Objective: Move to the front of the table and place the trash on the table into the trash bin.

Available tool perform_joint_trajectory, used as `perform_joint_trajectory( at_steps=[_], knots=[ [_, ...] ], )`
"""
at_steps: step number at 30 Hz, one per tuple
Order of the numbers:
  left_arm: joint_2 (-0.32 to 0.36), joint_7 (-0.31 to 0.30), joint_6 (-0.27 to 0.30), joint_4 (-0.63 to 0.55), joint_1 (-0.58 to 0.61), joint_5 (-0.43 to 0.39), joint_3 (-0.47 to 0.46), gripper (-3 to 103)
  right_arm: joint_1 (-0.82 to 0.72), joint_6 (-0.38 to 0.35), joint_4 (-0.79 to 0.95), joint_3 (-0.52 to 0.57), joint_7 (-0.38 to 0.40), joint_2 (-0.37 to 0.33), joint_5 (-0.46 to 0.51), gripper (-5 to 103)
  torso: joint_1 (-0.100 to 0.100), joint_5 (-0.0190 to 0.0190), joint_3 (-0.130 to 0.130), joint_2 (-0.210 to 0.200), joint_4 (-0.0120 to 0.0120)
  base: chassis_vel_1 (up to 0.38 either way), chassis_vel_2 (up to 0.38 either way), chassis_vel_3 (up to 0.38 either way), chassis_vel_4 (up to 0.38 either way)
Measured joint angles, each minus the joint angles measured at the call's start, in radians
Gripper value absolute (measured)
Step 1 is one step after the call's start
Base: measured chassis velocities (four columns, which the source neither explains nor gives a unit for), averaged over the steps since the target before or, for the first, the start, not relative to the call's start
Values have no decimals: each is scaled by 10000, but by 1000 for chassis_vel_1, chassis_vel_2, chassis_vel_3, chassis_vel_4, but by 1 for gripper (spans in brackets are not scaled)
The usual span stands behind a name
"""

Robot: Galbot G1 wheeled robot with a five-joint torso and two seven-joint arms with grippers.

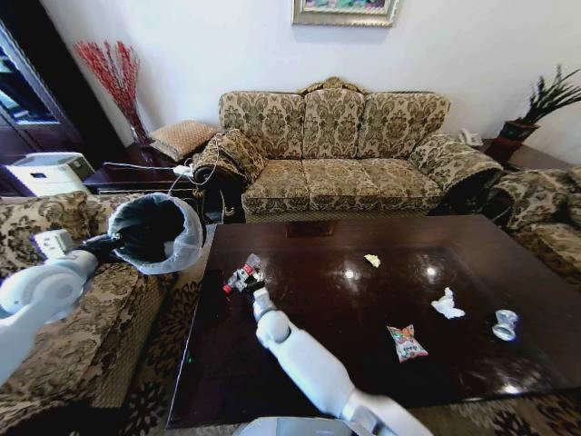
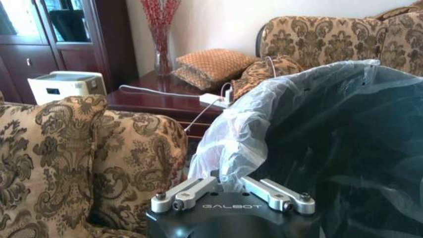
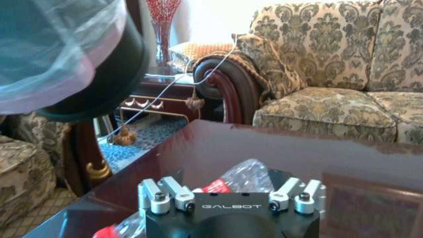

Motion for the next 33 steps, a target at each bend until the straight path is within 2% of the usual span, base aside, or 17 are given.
perform_joint_trajectory(
  at_steps=[3, 6, 9, 10, 12, 13, 16, 28, 33],
  knots=[
    [-19, -1, -12, 22, -29, 35, 40, 0, 14, -4, 75, 245, -367, 1, -45, 97, 0, 0, 0, 0, -1, 0, 0, 0, 0],
    [-19, 0, -15, 23, -73, 39, 96, 0, 13, 162, 108, 349, -810, 0, -170, 99, -1, 0, 0, 0, -1, 0, 0, 0, 0],
    [-8, 3, -26, 35, -147, 43, 179, 0, -43, 1016, 121, 715, -2157, 1, -1197, 100, 0, 0, 0, 0, -1, 0, 0, 0, 0],
    [-8, 3, -26, 35, -147, 43, 179, 0, -43, 1016, 121, 715, -2157, 1, -1197, 100, 0, 0, 0, 0, -1, 0, 0, 0, 0],
    [-7, 4, -32, 66, -163, 48, 198, 0, -89, 1362, 191, 893, -2705, 0, -1408, 100, 0, 0, 0, 0, -1, 0, 0, 0, 0],
    [-18, 17, -41, 98, -174, 73, 231, 0, -149, 1306, 455, 1059, -3260, 1, -1395, 100, 0, 2, 0, 0, -1, 0, 0, 0, 0],
    [-53, 27, -48, 106, -190, 106, 285, 0, -165, 1300, 607, 1184, -3492, 1, -1323, 100, 0, 1, -1, 0, -1, 0, 0, 0, 0],
    [-38, 27, -52, 72, -298, 123, 427, 0, -462, 1098, 899, 1090, -3072, 0, -1064, 100, -1, 2, 0, 0, -3, 21, 47, -27, -52],
    [-99, 19, -57, 75, -300, 139, 482, 0, -619, 135, 1135, 685, -2101, 1, -610, 100, 1, -6, 0, 0, -1, 80, 107, -57, -99]
  ],
)
